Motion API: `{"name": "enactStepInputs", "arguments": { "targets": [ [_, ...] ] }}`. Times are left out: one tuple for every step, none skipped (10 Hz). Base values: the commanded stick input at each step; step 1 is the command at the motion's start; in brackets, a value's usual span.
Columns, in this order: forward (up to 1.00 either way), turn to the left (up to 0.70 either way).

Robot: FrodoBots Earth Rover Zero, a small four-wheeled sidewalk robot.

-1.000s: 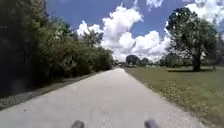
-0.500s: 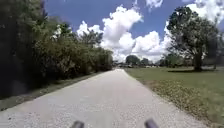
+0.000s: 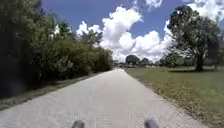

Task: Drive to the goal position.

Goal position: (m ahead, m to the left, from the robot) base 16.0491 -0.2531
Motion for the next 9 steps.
{"name": "enactStepInputs", "arguments": {
  "targets": [
    [0.50, 0.00],
    [0.50, 0.00],
    [0.50, 0.00],
    [0.50, 0.00],
    [0.50, 0.00],
    [0.50, -0.11],
    [0.50, -0.25],
    [0.50, -0.10],
    [0.50, 0.00]
  ]
}}
